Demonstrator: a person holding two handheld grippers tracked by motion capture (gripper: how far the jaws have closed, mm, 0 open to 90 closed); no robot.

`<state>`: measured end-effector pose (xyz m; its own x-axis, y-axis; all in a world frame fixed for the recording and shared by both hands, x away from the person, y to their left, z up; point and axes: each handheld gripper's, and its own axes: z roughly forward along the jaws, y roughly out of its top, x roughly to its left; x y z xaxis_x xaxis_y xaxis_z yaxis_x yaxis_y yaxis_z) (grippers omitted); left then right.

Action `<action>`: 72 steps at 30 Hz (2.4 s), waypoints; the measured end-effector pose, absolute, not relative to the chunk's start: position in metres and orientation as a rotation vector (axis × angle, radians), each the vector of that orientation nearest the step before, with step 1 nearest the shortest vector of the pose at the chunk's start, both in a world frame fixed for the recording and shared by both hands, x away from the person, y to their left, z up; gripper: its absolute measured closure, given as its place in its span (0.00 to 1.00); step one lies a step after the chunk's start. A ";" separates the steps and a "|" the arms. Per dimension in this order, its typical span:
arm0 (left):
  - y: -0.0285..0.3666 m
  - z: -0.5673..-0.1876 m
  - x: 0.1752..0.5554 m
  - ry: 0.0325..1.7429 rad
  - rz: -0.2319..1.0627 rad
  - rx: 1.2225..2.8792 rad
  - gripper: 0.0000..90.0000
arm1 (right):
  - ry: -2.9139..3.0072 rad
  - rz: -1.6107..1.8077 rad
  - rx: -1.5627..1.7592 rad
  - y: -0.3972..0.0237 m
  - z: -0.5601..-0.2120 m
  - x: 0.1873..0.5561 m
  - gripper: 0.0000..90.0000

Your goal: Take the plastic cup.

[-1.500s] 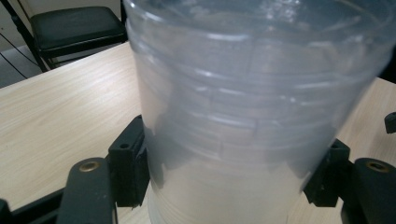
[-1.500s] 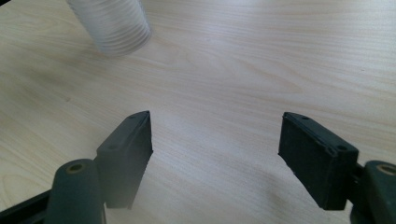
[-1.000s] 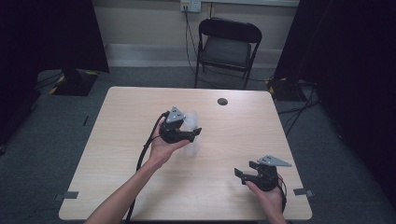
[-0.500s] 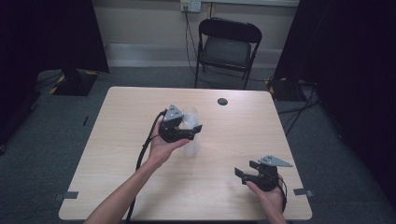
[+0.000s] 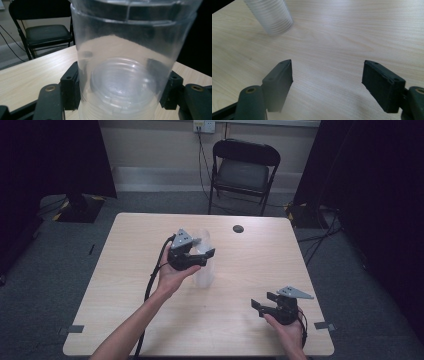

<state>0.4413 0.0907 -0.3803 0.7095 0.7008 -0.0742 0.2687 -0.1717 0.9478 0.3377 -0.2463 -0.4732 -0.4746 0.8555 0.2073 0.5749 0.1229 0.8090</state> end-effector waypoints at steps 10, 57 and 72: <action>0.090 -0.374 0.436 0.736 0.486 1.721 0.40 | 2.101 1.279 1.394 -0.246 -0.473 0.337 0.27; 0.129 -0.329 0.405 0.718 0.504 1.606 0.42 | 2.148 1.257 1.342 -0.237 -0.473 0.338 0.29; 0.142 -0.330 0.378 0.748 0.409 1.668 0.41 | 2.157 1.262 1.318 -0.231 -0.468 0.334 0.30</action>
